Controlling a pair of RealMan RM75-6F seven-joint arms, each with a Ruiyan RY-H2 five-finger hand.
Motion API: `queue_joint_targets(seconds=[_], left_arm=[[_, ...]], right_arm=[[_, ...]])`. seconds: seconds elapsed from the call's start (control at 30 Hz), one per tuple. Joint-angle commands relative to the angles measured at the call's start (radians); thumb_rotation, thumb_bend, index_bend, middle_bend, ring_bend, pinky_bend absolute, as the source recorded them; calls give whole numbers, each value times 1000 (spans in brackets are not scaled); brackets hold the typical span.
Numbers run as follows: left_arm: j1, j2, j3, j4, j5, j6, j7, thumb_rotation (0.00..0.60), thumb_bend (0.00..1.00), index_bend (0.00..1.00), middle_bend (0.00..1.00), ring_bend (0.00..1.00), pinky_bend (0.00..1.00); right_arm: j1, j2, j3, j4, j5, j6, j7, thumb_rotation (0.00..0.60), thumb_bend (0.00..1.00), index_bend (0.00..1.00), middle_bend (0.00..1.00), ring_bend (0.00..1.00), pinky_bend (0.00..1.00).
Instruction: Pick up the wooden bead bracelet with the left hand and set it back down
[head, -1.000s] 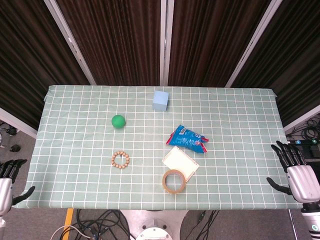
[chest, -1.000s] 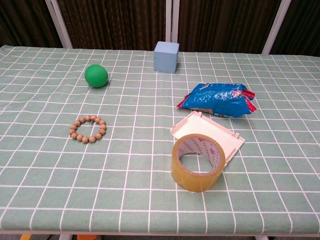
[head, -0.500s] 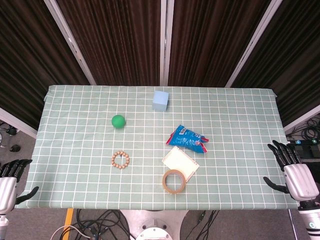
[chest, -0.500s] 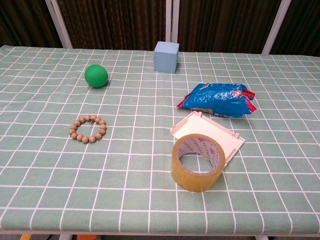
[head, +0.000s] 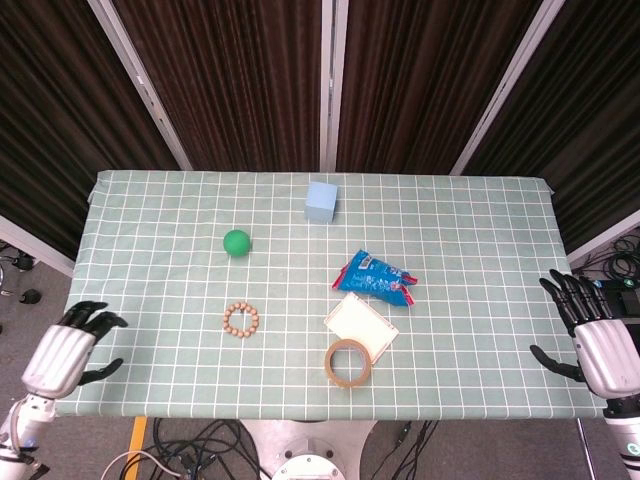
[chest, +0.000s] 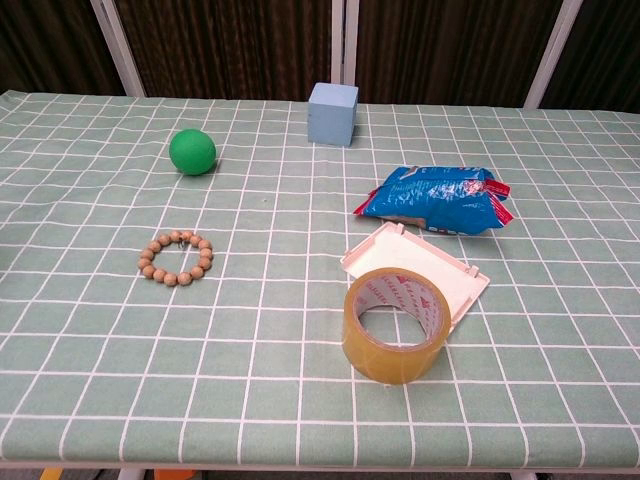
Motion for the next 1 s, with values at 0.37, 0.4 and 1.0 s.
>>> queue_joint_targets(seconds=[0.37, 0.4, 1.0], left_arm=[[-325, -213, -22, 217, 146, -321, -17, 600, 181, 423, 412, 245, 220], [-335, -229, -25, 226, 138, -333, -7, 600, 181, 421, 412, 246, 220], [-417, -405, -23, 359, 91, -405, 250, 600, 181, 416, 426, 122, 135]], right_arm=[[-16, 2, -9, -1, 9, 2, 18, 600, 112, 0, 0, 0, 0], [-16, 2, -9, 1, 11, 0, 19, 600, 112, 0, 0, 0, 0], [-7, -7, -2, 11, 35, -32, 28, 600, 112, 0, 2, 0, 0]])
